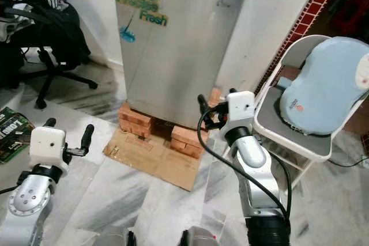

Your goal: Restocking fridge

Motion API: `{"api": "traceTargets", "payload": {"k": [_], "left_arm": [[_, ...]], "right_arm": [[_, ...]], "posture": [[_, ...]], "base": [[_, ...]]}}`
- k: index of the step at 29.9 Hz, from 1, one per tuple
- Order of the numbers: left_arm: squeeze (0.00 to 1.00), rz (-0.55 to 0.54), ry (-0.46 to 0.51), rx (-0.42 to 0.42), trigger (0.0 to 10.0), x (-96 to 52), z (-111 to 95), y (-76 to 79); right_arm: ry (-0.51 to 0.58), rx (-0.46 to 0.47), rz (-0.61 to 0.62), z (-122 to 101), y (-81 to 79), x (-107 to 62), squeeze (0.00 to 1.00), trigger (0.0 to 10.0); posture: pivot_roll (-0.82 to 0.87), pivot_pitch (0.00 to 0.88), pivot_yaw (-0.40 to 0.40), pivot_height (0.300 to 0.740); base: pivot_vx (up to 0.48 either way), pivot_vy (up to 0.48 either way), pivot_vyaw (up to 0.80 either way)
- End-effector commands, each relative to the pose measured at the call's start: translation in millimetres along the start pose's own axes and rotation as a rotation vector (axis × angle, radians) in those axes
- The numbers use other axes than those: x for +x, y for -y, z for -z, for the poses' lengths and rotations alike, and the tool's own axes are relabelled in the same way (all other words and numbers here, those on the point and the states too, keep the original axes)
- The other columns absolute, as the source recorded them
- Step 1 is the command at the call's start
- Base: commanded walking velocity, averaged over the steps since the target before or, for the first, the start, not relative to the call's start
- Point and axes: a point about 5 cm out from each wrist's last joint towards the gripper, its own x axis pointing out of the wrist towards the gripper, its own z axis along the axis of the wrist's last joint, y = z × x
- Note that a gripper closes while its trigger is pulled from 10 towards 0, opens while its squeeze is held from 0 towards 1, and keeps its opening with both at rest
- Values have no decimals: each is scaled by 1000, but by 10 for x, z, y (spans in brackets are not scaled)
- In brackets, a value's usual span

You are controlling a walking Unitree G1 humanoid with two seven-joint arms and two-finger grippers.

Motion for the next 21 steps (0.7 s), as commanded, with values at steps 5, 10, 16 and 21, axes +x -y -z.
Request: {"api": "traceTargets", "payload": {"k": [5, 10, 16, 21], "left_arm": [[0, -105, -49, -35, 10000, 5, 72, -106], [0, -78, -52, -18, 10000, 12, 76, -104], [0, -80, -53, -26, 10000, 54, 83, -80], [0, -82, -56, -40, 10000, 74, 84, -65]], "right_arm": [[15, 52, 130, -46, 68, -1, 0, 10000], [17, 35, 115, -100, 55, 3, 0, 10000], [18, 28, 137, -122, 117, 17, 0, 10000], [18, 28, 142, -138, 116, 28, 0, 10000]], "posture": [[34, 60, -50, 740], [15, 66, -56, 740], [5, 65, -52, 740], [2, 66, -48, 740]], "base": [[0, 476, 0], [0, 475, -730], [0, 474, -800], [0, 472, -800]]}}
